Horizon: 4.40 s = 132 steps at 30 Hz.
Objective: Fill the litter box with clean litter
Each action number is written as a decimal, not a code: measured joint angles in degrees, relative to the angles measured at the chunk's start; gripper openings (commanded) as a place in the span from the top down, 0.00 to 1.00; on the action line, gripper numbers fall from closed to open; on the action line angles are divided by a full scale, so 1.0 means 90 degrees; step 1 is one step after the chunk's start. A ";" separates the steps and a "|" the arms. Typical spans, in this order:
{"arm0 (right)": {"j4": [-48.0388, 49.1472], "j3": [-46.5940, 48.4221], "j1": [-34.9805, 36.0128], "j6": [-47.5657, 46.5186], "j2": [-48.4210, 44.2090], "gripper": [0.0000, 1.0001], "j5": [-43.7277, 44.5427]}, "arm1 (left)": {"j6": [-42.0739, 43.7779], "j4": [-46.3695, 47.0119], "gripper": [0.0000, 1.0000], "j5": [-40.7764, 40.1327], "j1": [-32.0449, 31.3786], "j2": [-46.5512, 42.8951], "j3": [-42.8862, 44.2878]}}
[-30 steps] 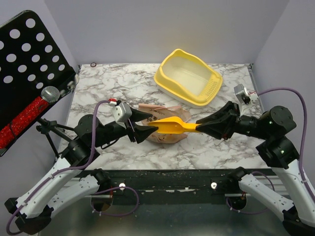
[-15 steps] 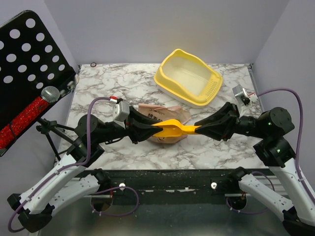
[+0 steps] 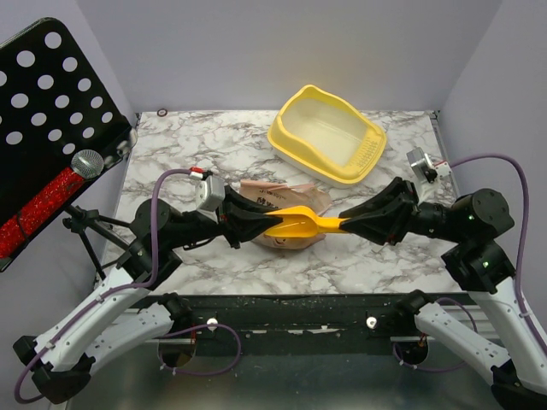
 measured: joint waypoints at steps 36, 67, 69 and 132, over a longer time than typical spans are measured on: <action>0.0058 0.0000 0.0010 -0.0114 0.0529 0.28 -0.0457 | 0.0724 -0.1938 1.00 -0.0724 -0.0017 -0.0335 0.0826; 0.0374 -0.0056 0.0010 0.0109 0.0573 1.00 -0.0595 | 0.0729 -0.1688 0.94 -0.0874 -0.0024 -0.0291 0.0816; 0.0374 -0.0058 0.0010 0.0109 0.0573 0.99 -0.0593 | 0.0731 -0.1690 0.76 -0.0874 -0.0024 -0.0284 0.0816; -0.5078 0.1474 0.0015 -0.1375 0.0585 1.00 0.4350 | 0.6105 -0.5219 0.95 -0.0687 0.0903 0.4160 0.3130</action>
